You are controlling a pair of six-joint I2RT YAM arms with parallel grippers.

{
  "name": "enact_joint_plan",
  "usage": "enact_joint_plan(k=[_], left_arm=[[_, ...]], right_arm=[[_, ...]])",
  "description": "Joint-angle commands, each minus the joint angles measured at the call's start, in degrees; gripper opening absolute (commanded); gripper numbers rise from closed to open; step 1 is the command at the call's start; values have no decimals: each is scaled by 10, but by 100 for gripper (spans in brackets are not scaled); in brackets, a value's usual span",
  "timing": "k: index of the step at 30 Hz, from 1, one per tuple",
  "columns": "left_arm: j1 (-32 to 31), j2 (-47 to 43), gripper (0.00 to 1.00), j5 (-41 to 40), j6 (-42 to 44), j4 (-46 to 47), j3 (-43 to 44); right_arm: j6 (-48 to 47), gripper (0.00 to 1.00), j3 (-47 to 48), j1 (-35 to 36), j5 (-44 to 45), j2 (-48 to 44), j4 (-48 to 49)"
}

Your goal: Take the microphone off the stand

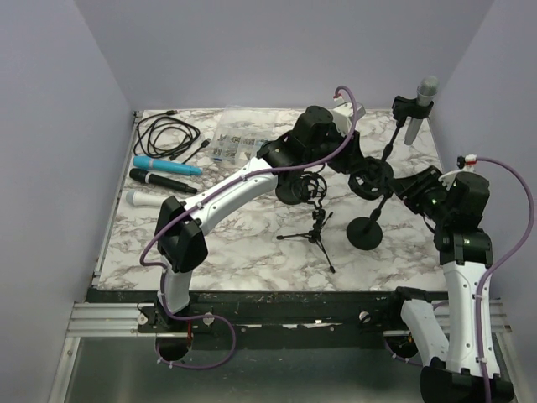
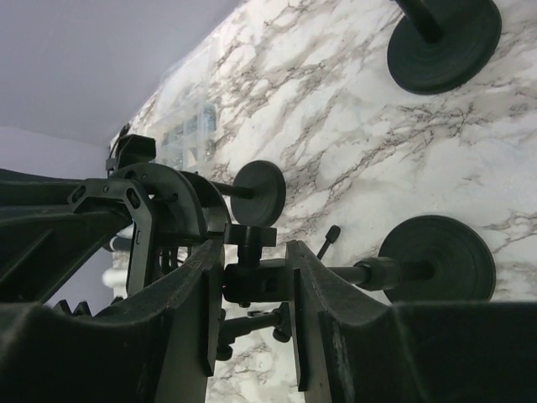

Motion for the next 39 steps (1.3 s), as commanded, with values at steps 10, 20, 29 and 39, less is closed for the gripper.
enact_joint_plan(k=[10,20,29,39], left_arm=[[4,-53,50,33,-22,3,-19],[28,-121,66,88,-53,27,-39],[38,-195,69,97,-52,8,-57],[63,-341,74,74,54,-49,-161]], right_arm=[[6,39,-137,-3,33,7,-140],[25,39,-165,-2,58,5,-116],[-2,82,-93,-3,64,1,-95],[-44,100,-10,-2,65,40,-48]])
